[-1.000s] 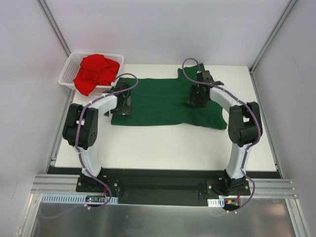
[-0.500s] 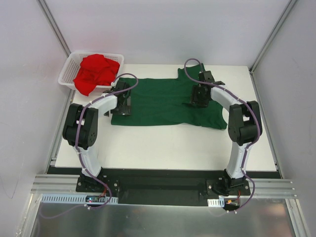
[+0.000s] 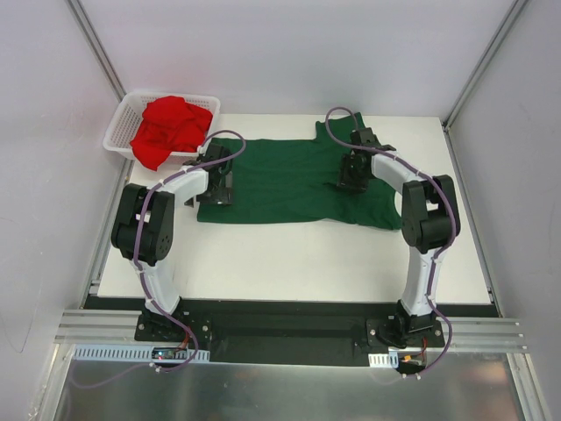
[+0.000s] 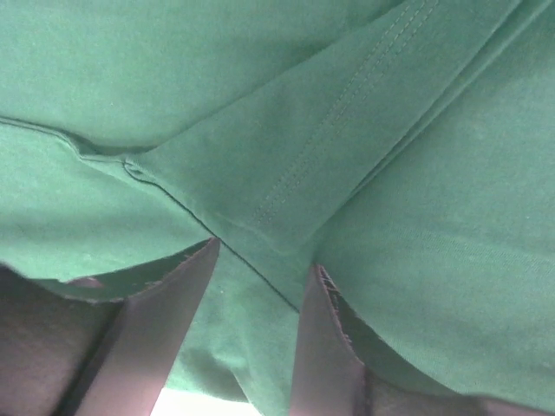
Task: Fold and stack the t-shirts
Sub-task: Fold the flattened tshirt in 1/3 of the way
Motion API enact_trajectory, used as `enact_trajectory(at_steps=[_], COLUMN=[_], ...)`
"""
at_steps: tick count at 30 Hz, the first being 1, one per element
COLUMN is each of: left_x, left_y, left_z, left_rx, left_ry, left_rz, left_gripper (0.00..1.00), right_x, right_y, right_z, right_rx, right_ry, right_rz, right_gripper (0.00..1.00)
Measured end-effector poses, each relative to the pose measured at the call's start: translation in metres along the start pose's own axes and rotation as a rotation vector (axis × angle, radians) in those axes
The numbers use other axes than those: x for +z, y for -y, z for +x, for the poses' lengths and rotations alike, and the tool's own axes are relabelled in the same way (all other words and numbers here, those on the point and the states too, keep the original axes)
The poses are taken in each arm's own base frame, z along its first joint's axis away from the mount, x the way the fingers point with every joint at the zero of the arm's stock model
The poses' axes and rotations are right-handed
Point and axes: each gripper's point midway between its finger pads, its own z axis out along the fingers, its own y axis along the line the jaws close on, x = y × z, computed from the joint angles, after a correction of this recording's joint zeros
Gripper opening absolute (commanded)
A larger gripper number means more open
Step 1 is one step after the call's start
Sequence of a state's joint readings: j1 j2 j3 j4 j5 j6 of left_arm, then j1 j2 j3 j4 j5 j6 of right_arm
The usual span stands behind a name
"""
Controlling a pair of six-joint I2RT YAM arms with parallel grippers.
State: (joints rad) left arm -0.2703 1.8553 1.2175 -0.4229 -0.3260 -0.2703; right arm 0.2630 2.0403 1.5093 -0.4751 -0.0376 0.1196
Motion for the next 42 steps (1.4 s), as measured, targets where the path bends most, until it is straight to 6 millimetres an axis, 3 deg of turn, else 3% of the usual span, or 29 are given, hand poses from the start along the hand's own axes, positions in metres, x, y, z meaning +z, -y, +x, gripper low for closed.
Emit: enact_trajectory(at_steps=[12,22,37,42], left_x=[-0.001,-0.001,-0.001,-0.001], left_y=[0.001,0.000,0.000,0.000], left_z=[0.000,0.000,0.000,0.000], left_rx=[0.006,0.007,0.011,0.011], left_ry=[0.002,0.005,0.008,0.008], left_rz=[-0.002,-0.012,-0.017,-0.017], left_gripper=[0.97,0.97,0.97,0.97], right_x=[0.003,0.013,0.010,-0.001], right_y=[0.000,0.006,0.005,-0.005], right_z=[-0.007,-0.006,-0.008,-0.030], right_rx=[0.001,0.004,-0.009,-0.017], right_ry=[0.012,-0.007,-0.003,0.044], right_rz=[0.004,0.015,0.011,-0.013], right_gripper=[0.39,0.01,0.01,0.01])
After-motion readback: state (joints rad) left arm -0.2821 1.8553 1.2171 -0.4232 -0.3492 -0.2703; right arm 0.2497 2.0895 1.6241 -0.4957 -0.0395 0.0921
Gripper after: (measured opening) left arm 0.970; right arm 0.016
